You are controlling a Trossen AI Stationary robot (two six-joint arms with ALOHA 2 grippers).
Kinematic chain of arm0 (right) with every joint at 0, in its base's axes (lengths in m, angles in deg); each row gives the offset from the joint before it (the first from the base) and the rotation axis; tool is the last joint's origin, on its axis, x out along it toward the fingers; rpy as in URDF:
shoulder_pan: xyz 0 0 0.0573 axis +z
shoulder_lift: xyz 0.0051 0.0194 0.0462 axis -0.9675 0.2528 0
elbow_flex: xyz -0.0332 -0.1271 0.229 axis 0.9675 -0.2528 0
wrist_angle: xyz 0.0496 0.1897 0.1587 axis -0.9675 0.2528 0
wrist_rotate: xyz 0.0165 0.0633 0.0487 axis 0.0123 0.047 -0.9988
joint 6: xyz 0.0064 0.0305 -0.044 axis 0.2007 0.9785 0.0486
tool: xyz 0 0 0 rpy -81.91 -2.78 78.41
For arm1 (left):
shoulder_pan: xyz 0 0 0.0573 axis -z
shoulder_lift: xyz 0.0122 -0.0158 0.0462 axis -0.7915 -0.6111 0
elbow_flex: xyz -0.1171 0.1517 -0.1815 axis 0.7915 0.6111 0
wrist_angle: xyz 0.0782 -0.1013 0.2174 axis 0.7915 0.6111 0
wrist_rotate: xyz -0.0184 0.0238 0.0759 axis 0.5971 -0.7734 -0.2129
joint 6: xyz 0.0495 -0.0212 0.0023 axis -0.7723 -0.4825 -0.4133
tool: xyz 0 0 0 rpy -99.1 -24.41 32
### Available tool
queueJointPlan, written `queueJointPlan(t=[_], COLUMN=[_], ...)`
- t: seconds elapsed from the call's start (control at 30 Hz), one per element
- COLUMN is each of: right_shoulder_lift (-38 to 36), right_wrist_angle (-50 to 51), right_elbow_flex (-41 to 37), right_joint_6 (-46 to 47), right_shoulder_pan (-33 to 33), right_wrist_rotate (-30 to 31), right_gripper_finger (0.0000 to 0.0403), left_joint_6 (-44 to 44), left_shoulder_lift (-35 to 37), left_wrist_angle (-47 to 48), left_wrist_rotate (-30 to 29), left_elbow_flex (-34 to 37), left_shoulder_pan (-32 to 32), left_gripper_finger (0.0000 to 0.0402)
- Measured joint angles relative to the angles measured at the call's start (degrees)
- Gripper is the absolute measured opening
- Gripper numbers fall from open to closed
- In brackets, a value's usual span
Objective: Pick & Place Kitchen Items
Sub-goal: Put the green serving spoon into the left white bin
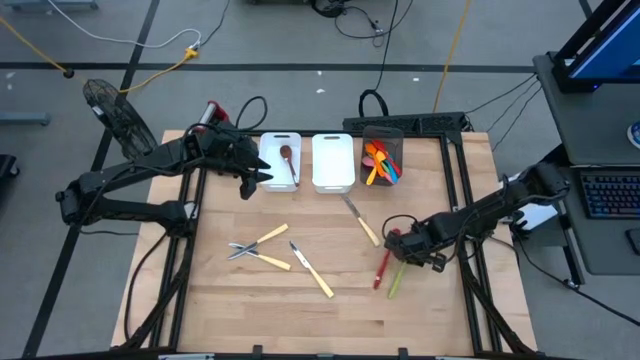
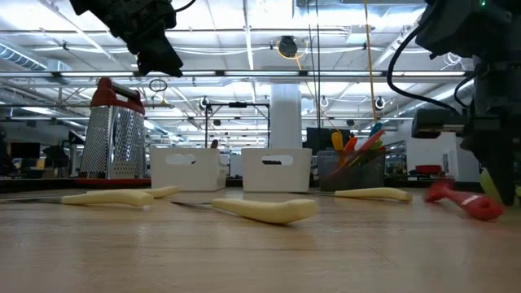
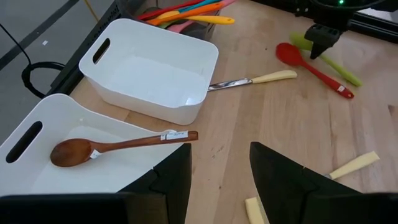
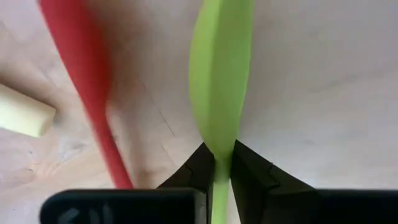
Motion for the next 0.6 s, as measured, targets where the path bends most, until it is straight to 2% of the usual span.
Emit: queueJointPlan(t=[0.43,0.6], right_shoulder_lift=[-6.71,-9.27], right_wrist_angle=[-7.26,-14.09], right_elbow_flex=[0.07,0.13], right_joint_6=[-7.76,-8.94], right_shoulder_pan=[-0.02,-0.02], right_wrist_rotate=[-0.20,1.43], right_gripper_finger=[0.0028,0.0028], left_joint_6=[0.98,2.53], left_shoulder_lift=[0.00,0.00], left_wrist_angle=[-0.39,-0.44], left_wrist_rotate=[-0.01,-0.11], left_elbow_flex=[-0.02,-0.02], left_shoulder_pan=[0.00,0.02], left_gripper_finger=[0.0168,0.0168])
